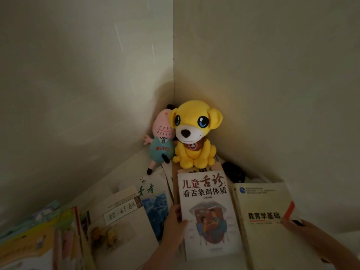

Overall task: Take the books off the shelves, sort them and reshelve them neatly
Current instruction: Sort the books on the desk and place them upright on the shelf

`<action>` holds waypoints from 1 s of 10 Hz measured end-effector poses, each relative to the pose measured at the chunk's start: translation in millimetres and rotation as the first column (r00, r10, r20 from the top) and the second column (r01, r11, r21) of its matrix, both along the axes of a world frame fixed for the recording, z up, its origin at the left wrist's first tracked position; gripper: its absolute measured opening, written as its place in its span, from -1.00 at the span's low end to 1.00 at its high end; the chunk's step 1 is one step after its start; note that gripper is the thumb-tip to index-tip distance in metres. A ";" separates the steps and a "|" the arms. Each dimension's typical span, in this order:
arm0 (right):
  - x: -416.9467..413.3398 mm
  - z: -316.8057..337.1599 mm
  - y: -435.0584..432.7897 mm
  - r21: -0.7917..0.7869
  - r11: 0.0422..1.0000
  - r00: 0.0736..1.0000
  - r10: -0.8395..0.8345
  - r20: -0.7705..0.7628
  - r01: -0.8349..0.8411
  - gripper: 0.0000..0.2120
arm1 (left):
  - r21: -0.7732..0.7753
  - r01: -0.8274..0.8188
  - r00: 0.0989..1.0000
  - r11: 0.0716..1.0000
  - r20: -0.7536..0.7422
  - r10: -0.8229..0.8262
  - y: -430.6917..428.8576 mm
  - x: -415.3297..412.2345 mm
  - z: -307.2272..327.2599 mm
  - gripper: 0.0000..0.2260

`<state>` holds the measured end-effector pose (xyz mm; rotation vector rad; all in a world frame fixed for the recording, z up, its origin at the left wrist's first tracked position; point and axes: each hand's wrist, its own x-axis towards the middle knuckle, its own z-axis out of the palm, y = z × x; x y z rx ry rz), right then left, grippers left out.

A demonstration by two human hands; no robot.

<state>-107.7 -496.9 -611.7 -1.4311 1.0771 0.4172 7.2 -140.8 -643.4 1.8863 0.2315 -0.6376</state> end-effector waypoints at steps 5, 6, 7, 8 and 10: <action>-16.0 -77.3 -11.3 -0.071 0.994 0.991 0.070 -0.114 -0.078 0.04 | 0.051 -0.030 0.993 0.998 -0.112 0.036 7.4 12.8 -12.4 -0.60; -29.7 -122.6 -51.3 -0.156 0.969 0.974 0.167 -0.156 -0.191 0.06 | 0.043 -0.033 0.995 0.999 -0.095 0.037 8.9 12.7 -11.7 -0.59; -27.0 -137.8 -51.9 -0.259 0.912 0.942 0.272 -0.198 -0.318 0.08 | 0.020 -0.041 0.994 0.999 -0.102 0.042 10.5 13.2 -7.6 -0.62; -1.9 -53.2 9.7 -0.492 0.607 0.777 0.414 -0.475 -0.624 -0.22 | 0.004 -0.062 0.993 0.998 -0.101 0.063 11.6 13.2 -10.5 -0.61; 59.9 -8.6 103.5 -0.714 0.616 0.777 0.608 0.162 -0.333 -0.15 | -0.029 -0.059 0.993 0.998 -0.104 0.056 11.6 12.5 -8.0 -0.58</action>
